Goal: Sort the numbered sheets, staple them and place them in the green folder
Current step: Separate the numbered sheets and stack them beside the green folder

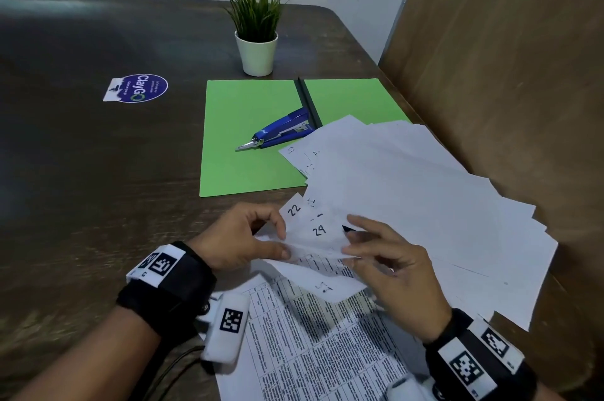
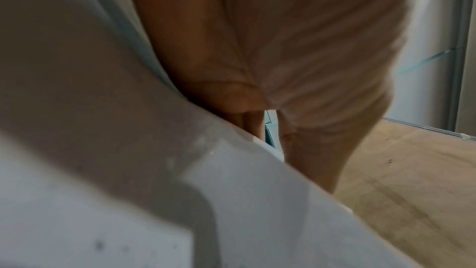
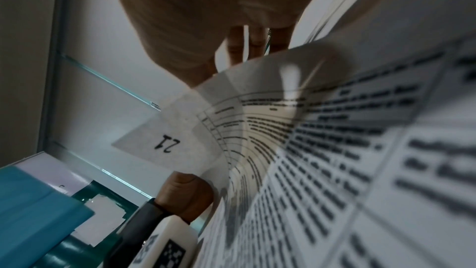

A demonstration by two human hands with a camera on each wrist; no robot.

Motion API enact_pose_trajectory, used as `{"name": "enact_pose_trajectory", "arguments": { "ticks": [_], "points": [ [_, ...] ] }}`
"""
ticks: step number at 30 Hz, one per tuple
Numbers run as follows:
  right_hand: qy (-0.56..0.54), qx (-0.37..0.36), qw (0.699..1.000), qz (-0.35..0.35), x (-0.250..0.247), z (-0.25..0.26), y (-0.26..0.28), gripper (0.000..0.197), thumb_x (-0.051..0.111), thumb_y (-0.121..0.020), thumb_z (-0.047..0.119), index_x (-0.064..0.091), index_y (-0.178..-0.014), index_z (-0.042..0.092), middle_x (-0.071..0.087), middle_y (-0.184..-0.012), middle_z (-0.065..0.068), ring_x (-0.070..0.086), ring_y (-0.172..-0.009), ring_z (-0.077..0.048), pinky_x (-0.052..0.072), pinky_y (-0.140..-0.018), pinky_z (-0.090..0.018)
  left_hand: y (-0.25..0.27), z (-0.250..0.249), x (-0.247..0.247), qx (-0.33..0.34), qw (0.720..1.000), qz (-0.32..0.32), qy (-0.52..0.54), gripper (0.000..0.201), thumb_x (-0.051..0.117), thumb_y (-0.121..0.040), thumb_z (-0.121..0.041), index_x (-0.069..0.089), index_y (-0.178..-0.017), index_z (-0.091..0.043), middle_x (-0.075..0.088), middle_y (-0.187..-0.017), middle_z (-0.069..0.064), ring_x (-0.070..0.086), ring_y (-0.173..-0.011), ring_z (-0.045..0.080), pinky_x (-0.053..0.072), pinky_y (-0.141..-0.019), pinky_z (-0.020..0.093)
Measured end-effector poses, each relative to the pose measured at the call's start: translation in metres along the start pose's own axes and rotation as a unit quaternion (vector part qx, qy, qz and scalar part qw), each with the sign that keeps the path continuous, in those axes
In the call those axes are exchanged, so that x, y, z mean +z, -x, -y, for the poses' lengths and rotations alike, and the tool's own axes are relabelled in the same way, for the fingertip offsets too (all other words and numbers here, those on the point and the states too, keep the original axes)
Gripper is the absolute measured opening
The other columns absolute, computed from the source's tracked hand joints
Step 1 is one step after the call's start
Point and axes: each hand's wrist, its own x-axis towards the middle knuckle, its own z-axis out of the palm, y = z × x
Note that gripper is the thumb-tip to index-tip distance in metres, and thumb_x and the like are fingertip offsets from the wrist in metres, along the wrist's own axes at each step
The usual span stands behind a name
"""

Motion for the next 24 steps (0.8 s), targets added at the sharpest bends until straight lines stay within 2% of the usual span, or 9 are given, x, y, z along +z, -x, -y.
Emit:
{"name": "enact_pose_trajectory", "arguments": {
  "ticks": [2,4,7,8,10,13,16,20,24],
  "points": [
    [0.046,0.013,0.999,0.021,-0.001,-0.001,0.000,0.016,0.080,-0.071,0.005,0.079,-0.076,0.021,0.068,-0.112,0.015,0.065,-0.091,-0.004,0.051,-0.077,-0.023,0.001,-0.005,0.000,-0.018,1.000,0.009,-0.020,0.028,0.091,-0.065,-0.019,0.079,-0.090,-0.018,0.077,-0.100,-0.010,0.070,-0.100,0.009,0.049,-0.098,0.035],
    [0.084,0.021,0.996,0.035,-0.001,-0.002,0.001,0.015,0.079,-0.071,0.010,0.077,-0.074,0.024,0.064,-0.104,0.015,0.054,-0.074,-0.004,0.046,-0.071,-0.017,0.002,-0.008,0.002,-0.032,0.999,0.014,-0.023,0.048,0.090,-0.060,-0.027,0.079,-0.107,-0.031,0.075,-0.115,-0.012,0.068,-0.113,0.008,0.046,-0.108,0.036],
    [0.123,-0.011,0.992,0.015,-0.002,0.003,0.004,0.011,0.080,-0.071,0.019,0.078,-0.074,0.030,0.060,-0.104,0.014,0.058,-0.101,-0.005,0.042,-0.082,-0.009,0.002,-0.008,0.004,-0.032,0.999,-0.002,0.029,0.067,0.089,-0.064,-0.003,0.071,-0.122,-0.031,0.070,-0.126,-0.011,0.065,-0.119,0.010,0.049,-0.108,0.036],
    [0.139,-0.021,0.990,0.012,-0.002,0.004,0.004,0.015,0.083,-0.072,0.017,0.079,-0.075,0.031,0.059,-0.105,0.014,0.057,-0.109,-0.008,0.042,-0.086,-0.010,0.002,-0.007,0.003,-0.029,0.999,-0.006,0.039,0.066,0.087,-0.065,0.003,0.071,-0.121,-0.029,0.071,-0.125,-0.010,0.066,-0.117,0.011,0.051,-0.106,0.035],
    [0.149,-0.030,0.988,0.012,-0.001,0.006,0.003,0.023,0.085,-0.076,0.010,0.080,-0.078,0.032,0.060,-0.103,0.013,0.057,-0.110,-0.012,0.043,-0.088,-0.014,0.003,-0.008,0.001,-0.021,0.999,-0.001,0.028,0.049,0.087,-0.067,-0.004,0.077,-0.110,-0.024,0.075,-0.117,-0.006,0.068,-0.112,0.014,0.052,-0.105,0.037],
    [0.129,-0.046,0.990,0.029,0.004,0.012,0.002,0.021,0.080,-0.082,0.012,0.079,-0.081,0.033,0.067,-0.088,0.010,0.062,-0.085,-0.012,0.047,-0.074,-0.018,0.002,-0.007,0.002,-0.010,1.000,0.014,-0.010,0.030,0.087,-0.067,-0.020,0.082,-0.097,-0.018,0.079,-0.102,-0.001,0.071,-0.104,0.018,0.051,-0.104,0.043],
    [0.115,-0.017,0.992,0.046,0.007,0.017,0.000,0.018,0.076,-0.086,0.016,0.077,-0.079,0.033,0.071,-0.077,0.011,0.062,-0.070,-0.008,0.048,-0.064,-0.019,0.002,-0.009,0.007,-0.035,0.998,0.038,-0.019,0.021,0.083,-0.079,-0.007,0.081,-0.099,-0.008,0.079,-0.099,0.003,0.074,-0.096,0.015,0.054,-0.098,0.034],
    [0.154,0.056,0.985,0.062,-0.006,0.018,-0.004,0.020,0.071,-0.090,0.022,0.074,-0.071,0.024,0.066,-0.065,0.003,0.055,-0.056,-0.006,0.050,-0.055,-0.032,0.001,-0.014,0.009,-0.053,0.994,0.050,-0.081,0.009,0.081,-0.083,-0.020,0.083,-0.091,-0.015,0.080,-0.089,-0.005,0.072,-0.082,0.008,0.055,-0.088,0.030],
    [0.169,-0.004,0.986,-0.011,-0.029,0.025,-0.007,0.022,0.068,-0.092,0.026,0.069,-0.073,0.014,0.063,-0.065,-0.011,0.049,-0.053,-0.021,0.040,-0.050,-0.033,0.000,-0.018,0.007,-0.061,0.991,0.052,-0.103,0.006,0.083,-0.082,-0.018,0.082,-0.081,-0.023,0.079,-0.083,-0.006,0.070,-0.075,0.005,0.054,-0.075,0.020]
  ]
}}
